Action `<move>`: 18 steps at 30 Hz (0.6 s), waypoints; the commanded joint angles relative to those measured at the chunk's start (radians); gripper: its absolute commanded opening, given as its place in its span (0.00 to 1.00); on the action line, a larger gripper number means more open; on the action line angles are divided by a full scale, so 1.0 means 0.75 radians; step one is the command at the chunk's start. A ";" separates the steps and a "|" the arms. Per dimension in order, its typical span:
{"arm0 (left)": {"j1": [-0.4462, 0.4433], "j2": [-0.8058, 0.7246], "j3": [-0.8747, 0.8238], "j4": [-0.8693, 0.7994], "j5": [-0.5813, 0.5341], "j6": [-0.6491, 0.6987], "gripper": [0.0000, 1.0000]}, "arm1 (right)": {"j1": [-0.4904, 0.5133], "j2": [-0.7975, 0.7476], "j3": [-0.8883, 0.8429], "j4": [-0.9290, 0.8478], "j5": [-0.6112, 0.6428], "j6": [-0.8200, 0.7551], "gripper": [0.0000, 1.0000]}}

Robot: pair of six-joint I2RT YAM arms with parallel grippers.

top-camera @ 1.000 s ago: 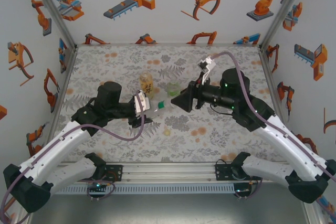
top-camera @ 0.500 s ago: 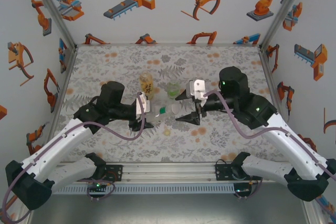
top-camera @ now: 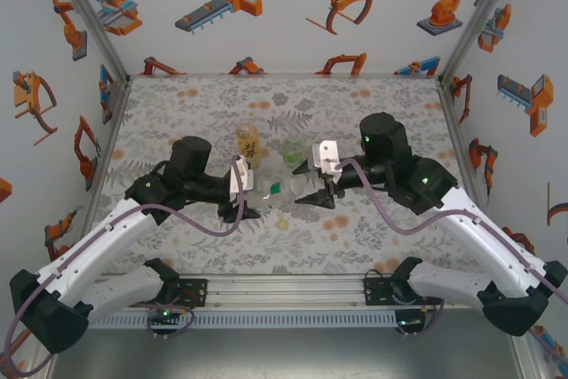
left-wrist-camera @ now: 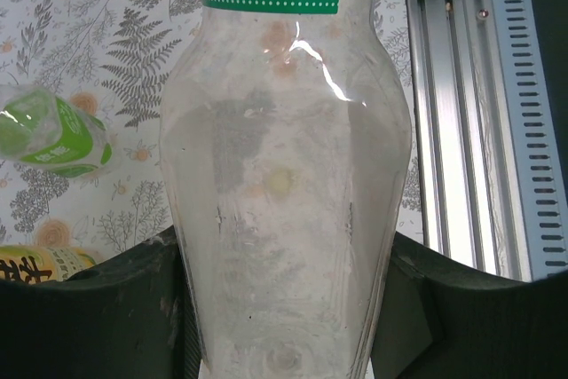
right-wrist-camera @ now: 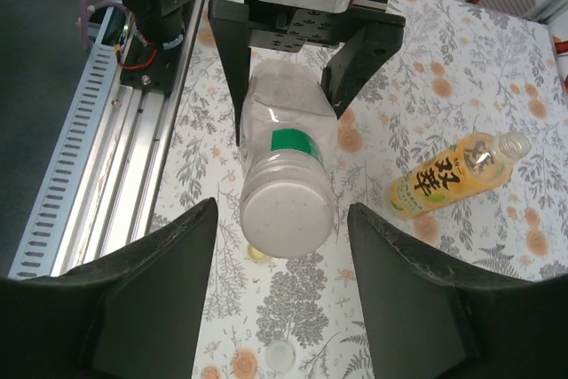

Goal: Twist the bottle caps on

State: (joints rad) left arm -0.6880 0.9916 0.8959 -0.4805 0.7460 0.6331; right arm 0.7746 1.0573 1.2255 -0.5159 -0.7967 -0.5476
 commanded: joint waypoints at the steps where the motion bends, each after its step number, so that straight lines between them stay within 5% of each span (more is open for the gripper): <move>1: -0.006 -0.006 0.041 -0.012 0.053 0.029 0.00 | 0.002 0.008 -0.014 0.044 -0.036 -0.016 0.54; 18: -0.007 -0.016 0.038 -0.012 0.051 0.031 0.00 | 0.002 0.014 -0.024 0.041 0.013 -0.019 0.45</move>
State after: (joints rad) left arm -0.6876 0.9913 0.8959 -0.4854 0.7460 0.6361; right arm 0.7750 1.0695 1.2190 -0.5083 -0.7933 -0.5476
